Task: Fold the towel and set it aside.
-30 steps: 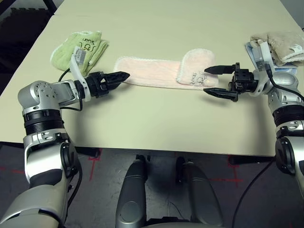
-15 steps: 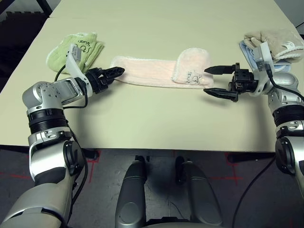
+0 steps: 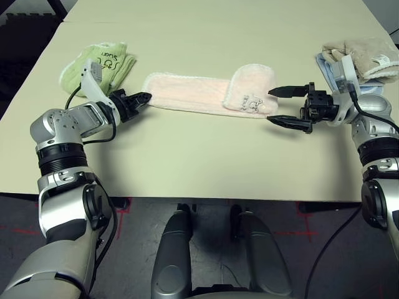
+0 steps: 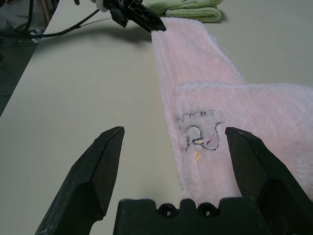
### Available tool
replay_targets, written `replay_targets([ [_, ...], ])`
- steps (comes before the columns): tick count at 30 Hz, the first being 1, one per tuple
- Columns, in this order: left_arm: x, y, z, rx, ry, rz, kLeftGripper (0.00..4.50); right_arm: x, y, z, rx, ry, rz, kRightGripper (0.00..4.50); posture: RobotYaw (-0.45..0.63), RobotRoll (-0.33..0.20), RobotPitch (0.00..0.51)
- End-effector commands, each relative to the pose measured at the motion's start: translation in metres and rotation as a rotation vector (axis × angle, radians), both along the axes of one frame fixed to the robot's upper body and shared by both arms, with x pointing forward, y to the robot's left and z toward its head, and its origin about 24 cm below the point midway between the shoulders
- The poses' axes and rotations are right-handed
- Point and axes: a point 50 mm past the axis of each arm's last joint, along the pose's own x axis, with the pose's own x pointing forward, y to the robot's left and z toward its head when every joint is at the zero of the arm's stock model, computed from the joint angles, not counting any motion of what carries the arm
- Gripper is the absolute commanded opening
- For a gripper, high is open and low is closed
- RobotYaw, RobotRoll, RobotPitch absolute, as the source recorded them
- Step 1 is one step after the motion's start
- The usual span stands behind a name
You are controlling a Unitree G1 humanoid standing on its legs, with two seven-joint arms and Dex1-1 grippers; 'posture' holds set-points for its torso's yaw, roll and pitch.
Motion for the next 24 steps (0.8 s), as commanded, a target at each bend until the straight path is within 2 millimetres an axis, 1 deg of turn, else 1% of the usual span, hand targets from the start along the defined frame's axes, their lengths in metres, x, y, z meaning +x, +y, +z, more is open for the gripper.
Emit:
replay_targets([
  [1,-0.018,0.007,0.003,0.004,0.002,-0.001,0.05,0.0,-0.003,-0.001,0.002,0.011,-0.01,4.5,0.08,0.0,0.244],
  [6,-0.037,0.004,0.005,0.011,-0.006,-0.016,0.05,0.001,-0.002,-0.002,-0.001,0.022,-0.002,4.5,0.09,0.0,0.244],
  [10,-0.044,0.005,0.003,0.038,-0.005,0.002,0.05,0.001,-0.002,-0.004,-0.02,0.033,0.001,4.5,0.09,0.0,0.243],
  [12,-0.044,0.007,0.003,0.049,-0.008,0.019,0.05,0.001,-0.002,-0.005,-0.031,0.037,0.002,4.5,0.1,0.0,0.243],
  [20,-0.039,0.035,0.001,0.162,-0.013,0.117,0.05,0.001,-0.004,-0.003,-0.033,0.033,0.002,4.5,0.09,0.0,0.238],
  [22,-0.035,0.041,0.002,0.188,-0.024,0.138,0.05,0.001,-0.004,-0.003,-0.034,0.032,0.001,4.5,0.09,0.0,0.238],
  [24,-0.031,0.043,0.005,0.201,-0.04,0.135,0.05,0.001,-0.004,-0.003,-0.035,0.029,0.001,4.5,0.09,0.0,0.238],
])
